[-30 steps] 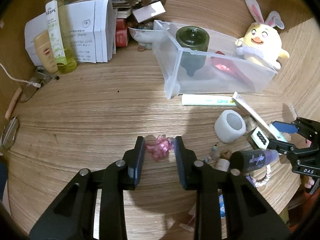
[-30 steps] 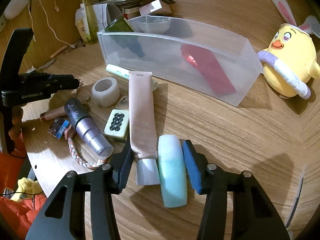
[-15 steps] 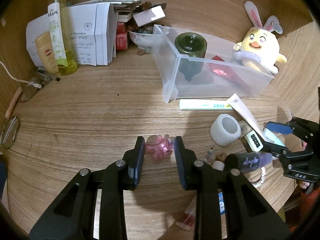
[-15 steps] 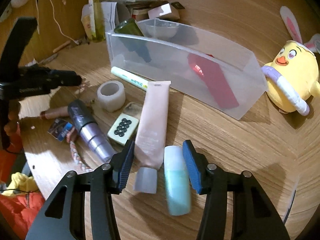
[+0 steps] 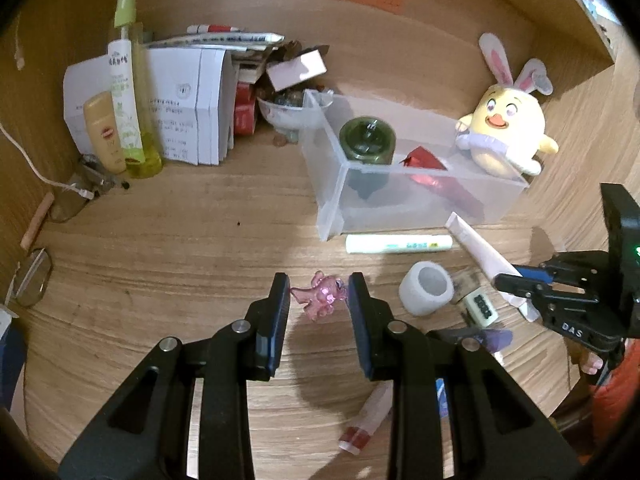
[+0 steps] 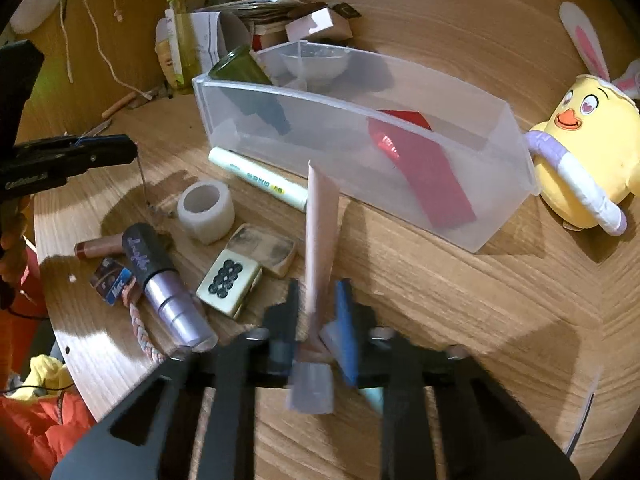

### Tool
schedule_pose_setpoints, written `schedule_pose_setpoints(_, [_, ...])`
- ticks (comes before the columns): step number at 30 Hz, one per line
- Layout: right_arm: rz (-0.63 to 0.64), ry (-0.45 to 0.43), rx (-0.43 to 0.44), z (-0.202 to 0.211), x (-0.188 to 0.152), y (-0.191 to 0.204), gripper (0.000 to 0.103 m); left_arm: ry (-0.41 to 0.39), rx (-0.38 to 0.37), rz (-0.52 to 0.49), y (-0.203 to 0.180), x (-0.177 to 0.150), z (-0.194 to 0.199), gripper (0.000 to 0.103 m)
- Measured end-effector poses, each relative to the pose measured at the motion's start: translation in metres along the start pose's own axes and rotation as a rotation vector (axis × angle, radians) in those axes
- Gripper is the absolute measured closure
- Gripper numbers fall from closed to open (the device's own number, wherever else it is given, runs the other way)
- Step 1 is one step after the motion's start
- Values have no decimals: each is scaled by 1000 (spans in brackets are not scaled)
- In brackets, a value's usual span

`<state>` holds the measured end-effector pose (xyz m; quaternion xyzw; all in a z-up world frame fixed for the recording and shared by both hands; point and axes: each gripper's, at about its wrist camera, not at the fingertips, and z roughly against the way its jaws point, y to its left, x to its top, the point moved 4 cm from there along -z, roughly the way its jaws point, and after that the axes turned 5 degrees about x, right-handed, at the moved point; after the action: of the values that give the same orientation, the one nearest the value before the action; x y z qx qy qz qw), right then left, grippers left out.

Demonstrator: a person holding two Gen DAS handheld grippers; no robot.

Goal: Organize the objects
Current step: 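Grasp the pink tube with the right tool while the left tool grasps the pink keychain, then carry the pink tube and keychain into the clear box and release both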

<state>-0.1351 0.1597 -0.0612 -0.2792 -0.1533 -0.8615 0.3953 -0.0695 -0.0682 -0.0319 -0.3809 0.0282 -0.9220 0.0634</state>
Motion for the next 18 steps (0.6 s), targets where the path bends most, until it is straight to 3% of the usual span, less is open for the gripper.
schedule_pose_setpoints(18, [-12,-78,0,16,17,-1,97,-88,-41,-9,-19,18,25,73])
